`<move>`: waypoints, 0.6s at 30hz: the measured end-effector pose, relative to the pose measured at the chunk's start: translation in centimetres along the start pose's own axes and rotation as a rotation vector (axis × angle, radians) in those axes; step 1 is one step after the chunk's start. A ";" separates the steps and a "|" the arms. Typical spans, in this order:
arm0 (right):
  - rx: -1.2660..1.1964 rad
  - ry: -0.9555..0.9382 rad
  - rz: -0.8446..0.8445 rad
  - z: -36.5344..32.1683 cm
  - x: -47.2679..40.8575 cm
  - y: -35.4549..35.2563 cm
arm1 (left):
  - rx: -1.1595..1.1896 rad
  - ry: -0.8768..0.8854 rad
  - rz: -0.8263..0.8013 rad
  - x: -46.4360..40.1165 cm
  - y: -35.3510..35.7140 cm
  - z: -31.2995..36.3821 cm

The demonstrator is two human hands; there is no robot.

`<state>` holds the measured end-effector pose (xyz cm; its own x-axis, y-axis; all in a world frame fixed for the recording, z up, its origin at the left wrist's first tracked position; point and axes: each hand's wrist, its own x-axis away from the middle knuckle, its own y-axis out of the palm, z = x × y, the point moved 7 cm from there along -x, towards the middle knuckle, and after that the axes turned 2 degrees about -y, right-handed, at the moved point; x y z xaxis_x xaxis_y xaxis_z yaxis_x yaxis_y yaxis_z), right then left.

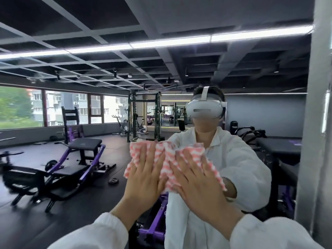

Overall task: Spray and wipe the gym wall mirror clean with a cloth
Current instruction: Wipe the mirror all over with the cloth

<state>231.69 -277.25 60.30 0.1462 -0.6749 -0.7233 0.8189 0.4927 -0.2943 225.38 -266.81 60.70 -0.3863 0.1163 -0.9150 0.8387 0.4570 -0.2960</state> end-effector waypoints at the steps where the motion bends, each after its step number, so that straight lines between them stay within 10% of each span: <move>1: -0.007 -0.001 0.011 0.9 -1.2 -0.6 | -0.003 -0.008 -0.002 -0.9 -0.3 -0.6; 18: 0.012 0.255 0.027 15.0 -24.7 -9.2 | -0.046 -0.214 -0.047 -24.2 -7.6 -13.3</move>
<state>228.85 -273.34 90.27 0.0242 -0.5003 -0.8655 0.8233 0.5012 -0.2666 223.20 -261.36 88.73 -0.3297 -0.0938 -0.9394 0.8015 0.4979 -0.3310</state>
